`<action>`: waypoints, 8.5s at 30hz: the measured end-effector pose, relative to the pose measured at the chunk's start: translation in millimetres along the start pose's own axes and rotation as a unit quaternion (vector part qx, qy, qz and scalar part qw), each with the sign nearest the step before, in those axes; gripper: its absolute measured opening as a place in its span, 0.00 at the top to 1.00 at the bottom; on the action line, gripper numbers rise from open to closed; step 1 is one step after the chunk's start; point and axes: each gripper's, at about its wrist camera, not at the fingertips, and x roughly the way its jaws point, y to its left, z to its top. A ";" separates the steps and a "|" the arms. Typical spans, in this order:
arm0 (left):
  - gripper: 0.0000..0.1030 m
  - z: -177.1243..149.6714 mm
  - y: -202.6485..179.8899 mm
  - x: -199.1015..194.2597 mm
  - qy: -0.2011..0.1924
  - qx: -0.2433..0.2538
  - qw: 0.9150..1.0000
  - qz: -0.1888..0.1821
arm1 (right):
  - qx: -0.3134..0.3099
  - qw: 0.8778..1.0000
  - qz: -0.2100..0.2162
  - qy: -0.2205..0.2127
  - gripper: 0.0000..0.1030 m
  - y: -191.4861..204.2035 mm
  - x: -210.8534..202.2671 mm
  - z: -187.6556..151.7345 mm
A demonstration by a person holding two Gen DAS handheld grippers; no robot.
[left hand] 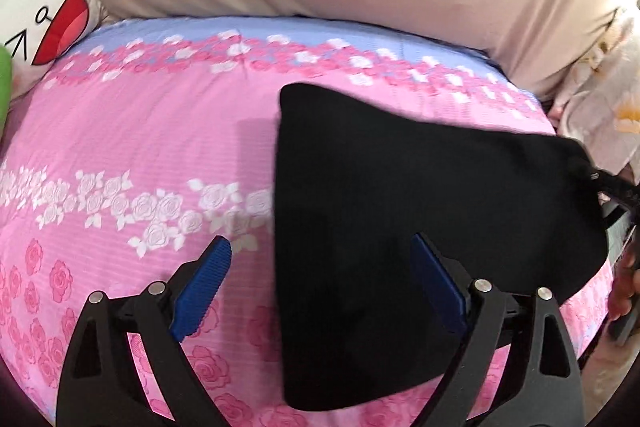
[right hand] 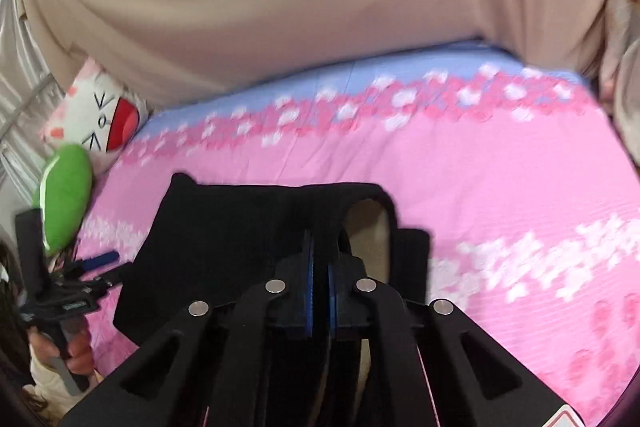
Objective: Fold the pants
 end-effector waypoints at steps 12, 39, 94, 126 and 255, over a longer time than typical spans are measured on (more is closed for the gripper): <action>0.14 -4.3 4.4 20.3 0.019 -0.013 0.999 0.023 | -0.045 0.999 0.002 -0.014 0.83 53.8 -12.1 -9.2; 0.14 -1.9 49.3 -20.4 -0.028 -0.016 0.983 0.182 | -0.146 0.985 0.058 0.070 0.92 199.8 111.8 12.5; 0.04 -25.3 -2.1 40.5 0.066 -0.065 0.994 -0.049 | 0.175 0.983 0.055 -0.003 0.24 -49.2 -21.7 -88.1; 0.80 -30.0 -12.3 -33.7 0.062 0.008 0.996 -0.071 | 0.070 0.994 0.084 0.015 0.65 17.6 -36.0 -90.2; 0.73 260.2 -37.6 2.4 -0.201 0.088 0.973 -0.077 | 0.024 0.967 0.136 -0.216 0.65 24.5 23.7 160.1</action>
